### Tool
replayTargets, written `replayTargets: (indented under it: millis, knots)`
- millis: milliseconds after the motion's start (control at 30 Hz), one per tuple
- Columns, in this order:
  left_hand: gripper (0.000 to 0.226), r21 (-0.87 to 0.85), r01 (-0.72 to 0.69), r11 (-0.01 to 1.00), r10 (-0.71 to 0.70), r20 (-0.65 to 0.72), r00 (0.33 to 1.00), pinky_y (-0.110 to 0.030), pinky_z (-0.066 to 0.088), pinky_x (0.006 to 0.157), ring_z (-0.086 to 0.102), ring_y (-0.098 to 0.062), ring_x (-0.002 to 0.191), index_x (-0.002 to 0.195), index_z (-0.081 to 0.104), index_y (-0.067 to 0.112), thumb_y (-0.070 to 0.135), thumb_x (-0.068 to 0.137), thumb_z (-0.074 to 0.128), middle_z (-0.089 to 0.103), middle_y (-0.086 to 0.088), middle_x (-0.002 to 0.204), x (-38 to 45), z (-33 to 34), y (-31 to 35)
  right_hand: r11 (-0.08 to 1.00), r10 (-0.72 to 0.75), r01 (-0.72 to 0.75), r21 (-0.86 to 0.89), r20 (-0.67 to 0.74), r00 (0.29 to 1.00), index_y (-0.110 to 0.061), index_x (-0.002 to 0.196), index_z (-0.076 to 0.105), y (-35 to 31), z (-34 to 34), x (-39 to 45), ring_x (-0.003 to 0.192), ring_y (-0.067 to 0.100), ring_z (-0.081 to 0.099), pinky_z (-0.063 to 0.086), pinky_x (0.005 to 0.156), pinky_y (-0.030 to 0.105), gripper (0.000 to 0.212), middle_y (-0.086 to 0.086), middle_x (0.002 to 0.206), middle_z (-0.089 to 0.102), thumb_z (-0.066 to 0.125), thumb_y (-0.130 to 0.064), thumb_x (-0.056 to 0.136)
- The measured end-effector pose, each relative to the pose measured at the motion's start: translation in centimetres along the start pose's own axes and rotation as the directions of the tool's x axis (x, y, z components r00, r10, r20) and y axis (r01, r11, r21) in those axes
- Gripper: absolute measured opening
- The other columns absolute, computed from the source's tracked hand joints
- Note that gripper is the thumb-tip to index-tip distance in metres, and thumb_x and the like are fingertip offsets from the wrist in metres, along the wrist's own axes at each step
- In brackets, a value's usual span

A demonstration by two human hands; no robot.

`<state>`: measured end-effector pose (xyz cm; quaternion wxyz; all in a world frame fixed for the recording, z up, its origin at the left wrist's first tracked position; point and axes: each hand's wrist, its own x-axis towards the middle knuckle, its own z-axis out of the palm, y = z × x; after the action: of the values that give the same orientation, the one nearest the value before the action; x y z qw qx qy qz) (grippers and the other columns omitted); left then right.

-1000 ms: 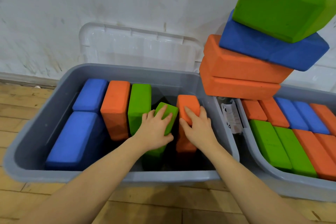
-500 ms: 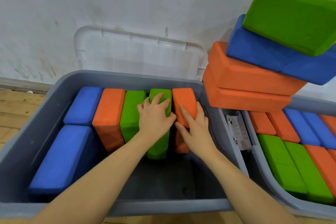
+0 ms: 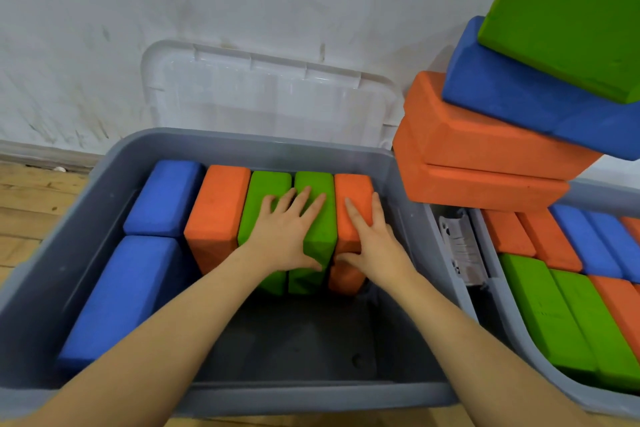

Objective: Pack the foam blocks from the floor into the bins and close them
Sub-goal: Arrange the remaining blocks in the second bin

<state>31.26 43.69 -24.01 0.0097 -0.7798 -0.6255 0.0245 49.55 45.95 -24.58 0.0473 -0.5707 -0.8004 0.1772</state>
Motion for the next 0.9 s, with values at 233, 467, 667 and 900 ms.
replayTargets:
  millis: [233, 467, 667, 900]
  knots:
    - [0.106, 0.079, -0.061, 0.995, 0.066, -0.06, 0.996, -0.053, 0.015, 0.112, 0.017, -0.041, 0.14, 0.15, 0.011, 0.018, 0.066, 0.071, 0.063, 0.014, -0.017, 0.155, 0.3, 0.7, 0.3, 0.996, -0.065, 0.06, -0.06, -0.087, 0.994, -0.032, 0.15, 0.005, 0.0, 0.6, -0.3, 0.129, 0.035, 0.033, 0.041, 0.099, 0.04, 0.083, 0.008, 0.158, -0.014, 0.06, -0.038, 0.089]
    - [0.096, 0.15, -0.143, 0.978, 0.174, -0.218, 0.96, -0.052, 0.044, 0.094, 0.055, -0.046, 0.113, 0.128, 0.057, 0.01, 0.061, 0.05, 0.081, 0.058, -0.014, 0.129, -0.1, 2.1, -0.5, 0.99, -0.125, 0.114, -0.083, -0.139, 0.982, -0.028, 0.15, 0.012, 0.2, 1.2, -0.4, 0.128, 0.035, 0.036, 0.045, 0.095, 0.042, 0.079, 0.006, 0.159, -0.005, 0.061, -0.036, 0.088]
    - [0.098, 0.005, -0.056, 0.998, 0.056, -0.142, 0.988, -0.05, 0.035, 0.104, 0.043, -0.039, 0.128, 0.141, 0.04, 0.023, 0.059, 0.059, 0.078, 0.043, -0.006, 0.145, 0.2, 1.1, 0.3, 0.969, -0.089, 0.037, -0.244, -0.204, 0.975, -0.031, 0.149, 0.019, 0.2, 0.7, -0.4, 0.137, 0.038, 0.025, 0.025, 0.11, 0.05, 0.081, 0.008, 0.158, 0.009, 0.061, -0.051, 0.083]
    - [0.109, -0.094, -0.04, 0.995, 0.033, -0.077, 0.996, -0.043, 0.003, 0.115, 0.001, -0.028, 0.145, 0.151, 0.002, 0.019, 0.063, 0.072, 0.064, -0.002, -0.008, 0.158, -1.7, -0.4, -2.4, 0.937, -0.212, 0.139, -0.321, -0.206, 0.955, -0.017, 0.144, 0.037, -2.6, 0.7, -0.2, 0.133, 0.04, 0.036, 0.025, 0.109, 0.05, 0.103, 0.013, 0.149, 0.035, 0.073, -0.064, 0.059]
